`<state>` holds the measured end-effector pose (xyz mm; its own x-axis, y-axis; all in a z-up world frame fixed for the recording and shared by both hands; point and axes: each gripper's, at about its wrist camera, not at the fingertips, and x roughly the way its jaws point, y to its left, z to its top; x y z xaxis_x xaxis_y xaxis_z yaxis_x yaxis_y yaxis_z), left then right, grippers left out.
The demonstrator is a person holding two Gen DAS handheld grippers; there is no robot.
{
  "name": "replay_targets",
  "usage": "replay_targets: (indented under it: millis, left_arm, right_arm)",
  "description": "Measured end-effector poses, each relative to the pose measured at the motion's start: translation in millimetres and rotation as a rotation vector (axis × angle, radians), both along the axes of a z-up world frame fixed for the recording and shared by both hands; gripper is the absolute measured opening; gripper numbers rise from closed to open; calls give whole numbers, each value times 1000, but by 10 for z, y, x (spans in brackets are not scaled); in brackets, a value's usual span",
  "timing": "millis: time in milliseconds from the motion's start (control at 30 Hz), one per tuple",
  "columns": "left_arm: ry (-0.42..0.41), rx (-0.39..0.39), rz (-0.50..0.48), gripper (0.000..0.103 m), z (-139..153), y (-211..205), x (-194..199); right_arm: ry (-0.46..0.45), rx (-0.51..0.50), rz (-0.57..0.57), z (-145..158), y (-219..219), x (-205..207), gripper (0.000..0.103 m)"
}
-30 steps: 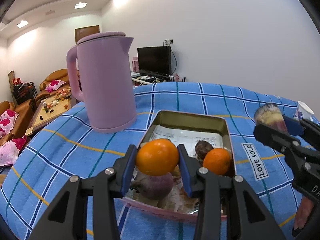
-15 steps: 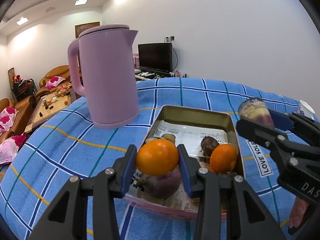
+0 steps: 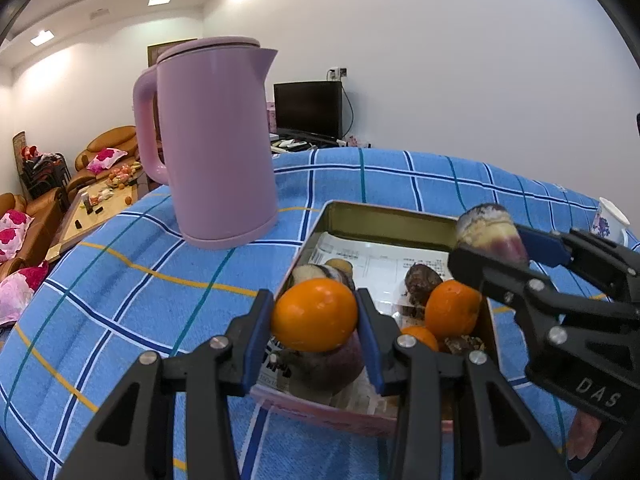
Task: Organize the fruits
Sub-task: 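Lower the root piece and small orange into the pink tin with both tools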
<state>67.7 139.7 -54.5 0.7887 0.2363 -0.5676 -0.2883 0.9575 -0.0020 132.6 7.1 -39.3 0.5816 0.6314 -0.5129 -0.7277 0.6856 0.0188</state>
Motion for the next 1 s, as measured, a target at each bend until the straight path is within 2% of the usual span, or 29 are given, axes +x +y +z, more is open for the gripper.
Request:
replay_targets:
  millis: [1000]
  left_arm:
    - [1,58,-77,43,-35,-62,172]
  right_arm:
    - [89,-38,2,-198,21,134,48]
